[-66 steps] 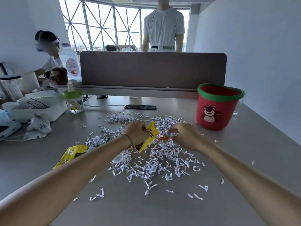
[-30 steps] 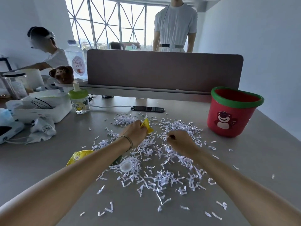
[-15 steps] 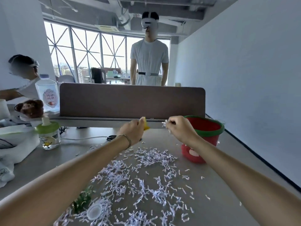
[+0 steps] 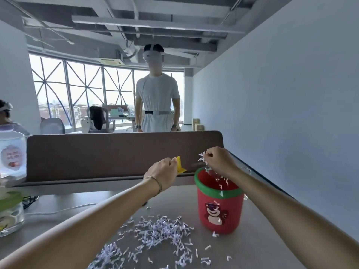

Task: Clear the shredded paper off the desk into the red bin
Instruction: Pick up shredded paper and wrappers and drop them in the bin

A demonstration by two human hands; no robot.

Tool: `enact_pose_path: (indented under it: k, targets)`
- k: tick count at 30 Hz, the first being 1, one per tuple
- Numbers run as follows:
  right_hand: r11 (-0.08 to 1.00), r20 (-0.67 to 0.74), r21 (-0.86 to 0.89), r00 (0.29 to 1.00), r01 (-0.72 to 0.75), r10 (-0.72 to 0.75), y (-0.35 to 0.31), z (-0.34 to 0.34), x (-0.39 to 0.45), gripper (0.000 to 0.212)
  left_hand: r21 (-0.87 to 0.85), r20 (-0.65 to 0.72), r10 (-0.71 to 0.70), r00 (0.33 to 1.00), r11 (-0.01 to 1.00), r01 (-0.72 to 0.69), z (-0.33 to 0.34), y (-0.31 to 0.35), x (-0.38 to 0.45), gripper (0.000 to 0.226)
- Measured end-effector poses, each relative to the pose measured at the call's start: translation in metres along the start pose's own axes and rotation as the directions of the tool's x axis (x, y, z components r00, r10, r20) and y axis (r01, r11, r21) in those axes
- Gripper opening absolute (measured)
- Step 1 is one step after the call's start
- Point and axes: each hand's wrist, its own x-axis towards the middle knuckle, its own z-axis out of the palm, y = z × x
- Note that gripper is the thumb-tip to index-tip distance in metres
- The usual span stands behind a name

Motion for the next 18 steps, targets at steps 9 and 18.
enact_pose_path:
  k: [9, 18]
  targets:
    - [0.993, 0.195, -0.117, 0.980, -0.009, 0.032, 0.047, 0.009, 0.003, 0.041, 0.026, 0.053, 0.061, 0.997, 0.998, -0.062, 0.034, 0.009, 0.019, 0.045]
    - [0.992, 0.338, -0.084, 0.934, -0.094, 0.117, 0.056, -0.023, -0.011, 0.025, -0.069, 0.025, 0.148, 0.989, 0.987, -0.146, 0.050, 0.041, 0.029, 0.033]
